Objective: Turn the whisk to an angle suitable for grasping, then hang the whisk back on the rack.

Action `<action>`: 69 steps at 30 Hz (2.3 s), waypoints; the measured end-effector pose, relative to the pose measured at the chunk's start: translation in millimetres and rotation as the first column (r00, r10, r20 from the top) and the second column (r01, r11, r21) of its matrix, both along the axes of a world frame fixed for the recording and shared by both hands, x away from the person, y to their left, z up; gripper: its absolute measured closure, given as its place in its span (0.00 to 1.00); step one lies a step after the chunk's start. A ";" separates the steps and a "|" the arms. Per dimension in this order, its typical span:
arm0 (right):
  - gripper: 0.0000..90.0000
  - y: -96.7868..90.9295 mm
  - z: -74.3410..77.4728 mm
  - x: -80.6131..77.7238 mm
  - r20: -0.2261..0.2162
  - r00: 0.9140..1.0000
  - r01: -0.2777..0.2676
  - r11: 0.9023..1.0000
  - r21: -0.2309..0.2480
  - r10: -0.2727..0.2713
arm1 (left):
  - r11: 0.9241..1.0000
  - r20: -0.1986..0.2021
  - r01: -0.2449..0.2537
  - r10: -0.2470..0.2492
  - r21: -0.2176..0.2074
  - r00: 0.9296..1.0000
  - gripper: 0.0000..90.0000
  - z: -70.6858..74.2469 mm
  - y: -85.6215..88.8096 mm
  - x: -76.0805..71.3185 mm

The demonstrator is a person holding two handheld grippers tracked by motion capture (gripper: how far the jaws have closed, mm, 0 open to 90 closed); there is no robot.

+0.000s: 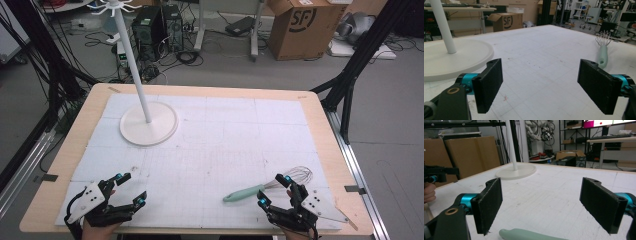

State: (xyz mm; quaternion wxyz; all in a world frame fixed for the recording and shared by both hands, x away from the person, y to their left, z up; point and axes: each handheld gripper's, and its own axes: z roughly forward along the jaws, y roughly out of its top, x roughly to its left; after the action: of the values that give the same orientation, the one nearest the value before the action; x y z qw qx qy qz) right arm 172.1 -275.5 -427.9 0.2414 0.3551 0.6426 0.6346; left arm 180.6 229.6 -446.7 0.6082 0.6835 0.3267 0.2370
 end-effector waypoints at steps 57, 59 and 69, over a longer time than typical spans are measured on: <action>0.23 -2.8 28.9 50.0 -0.139 0.964 -0.258 0.925 -0.279 0.227 | 1.000 0.007 0.018 -0.018 -0.021 1.000 0.23 -1.5 0.9 2.4; 0.26 -1.1 28.5 56.3 -0.183 0.949 -0.304 0.896 -0.323 0.256 | 1.000 0.007 0.016 -0.016 -0.021 1.000 0.23 -1.3 1.4 1.1; 0.30 11.1 26.9 78.0 -0.321 0.888 -0.447 0.780 -0.437 0.329 | 1.000 0.002 0.014 -0.014 -0.016 1.000 0.23 -1.8 2.4 -0.6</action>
State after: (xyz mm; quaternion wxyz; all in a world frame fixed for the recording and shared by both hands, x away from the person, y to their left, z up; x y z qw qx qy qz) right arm 250.1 -264.4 -401.1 0.1132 0.2095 0.8670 0.4376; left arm 180.0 232.0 -448.5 0.6155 0.6808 0.3231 0.2306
